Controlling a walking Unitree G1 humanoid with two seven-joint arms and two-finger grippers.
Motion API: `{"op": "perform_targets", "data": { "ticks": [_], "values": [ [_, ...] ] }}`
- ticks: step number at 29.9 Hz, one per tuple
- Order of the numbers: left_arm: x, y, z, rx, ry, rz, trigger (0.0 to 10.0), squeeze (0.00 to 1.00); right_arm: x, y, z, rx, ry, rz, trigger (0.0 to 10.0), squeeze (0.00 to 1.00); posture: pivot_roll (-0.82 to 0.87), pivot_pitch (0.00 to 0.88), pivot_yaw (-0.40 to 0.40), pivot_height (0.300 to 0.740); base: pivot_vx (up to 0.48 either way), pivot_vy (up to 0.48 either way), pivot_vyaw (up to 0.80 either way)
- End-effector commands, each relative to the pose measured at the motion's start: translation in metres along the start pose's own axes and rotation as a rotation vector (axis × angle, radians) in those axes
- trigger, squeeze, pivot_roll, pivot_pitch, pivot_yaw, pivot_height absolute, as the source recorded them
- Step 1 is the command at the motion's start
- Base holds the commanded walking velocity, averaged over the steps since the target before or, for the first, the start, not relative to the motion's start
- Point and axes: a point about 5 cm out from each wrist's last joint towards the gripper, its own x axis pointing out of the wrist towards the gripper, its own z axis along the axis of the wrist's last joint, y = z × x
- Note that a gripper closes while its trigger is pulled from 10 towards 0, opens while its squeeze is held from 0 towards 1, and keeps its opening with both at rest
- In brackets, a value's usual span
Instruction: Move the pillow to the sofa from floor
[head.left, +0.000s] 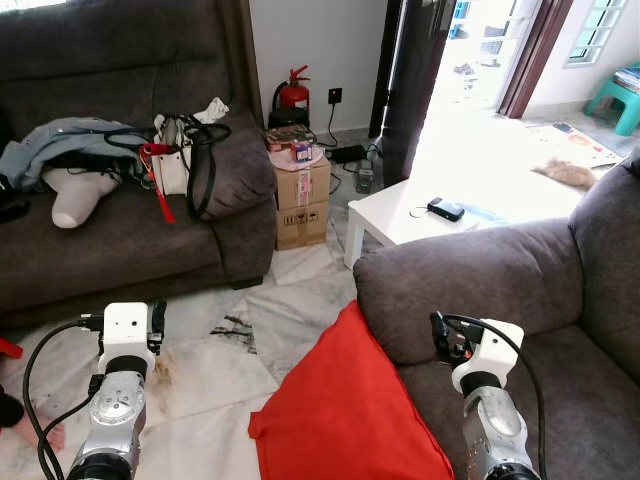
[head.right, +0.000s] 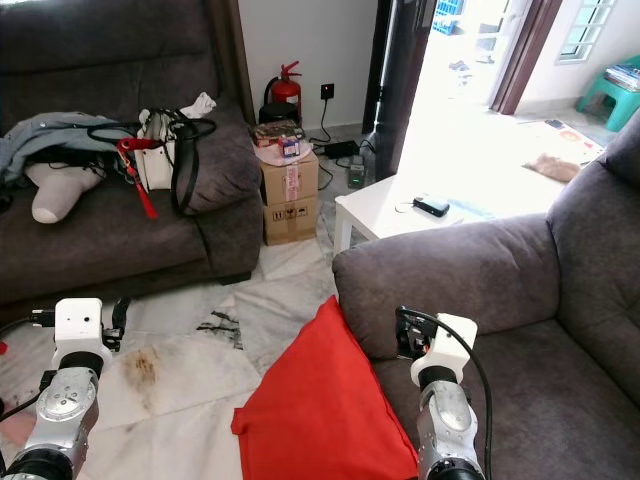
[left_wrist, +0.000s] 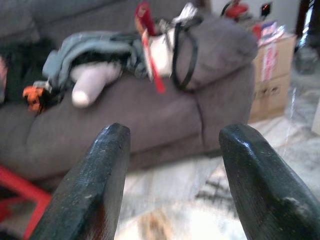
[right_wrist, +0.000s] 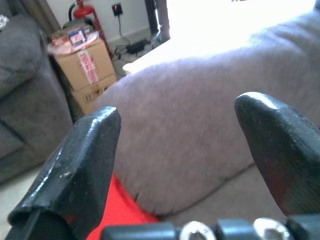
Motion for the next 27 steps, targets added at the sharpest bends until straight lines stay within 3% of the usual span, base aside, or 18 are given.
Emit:
{"op": "perform_targets", "data": {
  "ticks": [1,9,16,25,27],
  "values": [
    [0.001,-0.009,0.011,0.019,-0.072,-0.049,10.0,0.0,0.004,-0.002,0.016,-0.004,-0.097,0.01,10.0,0.0,0.0,0.0,-0.027,0.74,0.0,0.0,0.0],
    [0.007,-0.032,0.037,0.008,-0.197,-0.086,10.0,0.0,0.006,-0.005,0.04,-0.035,-0.234,0.034,10.0,0.0,-0.05,0.0,-0.044,0.74,0.0,0.0,0.0],
    [0.006,-0.053,0.04,-0.019,-0.191,-0.147,10.0,0.0,0.001,-0.021,0.05,-0.058,-0.287,-0.012,10.0,0.0,-0.09,0.0,-0.036,0.74,0.0,0.0,0.0],
    [-0.004,-0.052,0.043,-0.014,-0.224,-0.177,10.0,0.0,-0.012,-0.027,0.053,-0.074,-0.326,-0.012,10.0,0.0,-0.08,0.0,-0.038,0.74,0.0,0.0,0.0],
    [-0.006,-0.05,0.048,-0.005,-0.25,-0.174,10.0,0.0,-0.015,-0.016,0.06,-0.104,-0.362,0.061,10.0,0.0,-0.08,0.0,-0.028,0.74,0.0,0.0,0.0]
  ]
}}
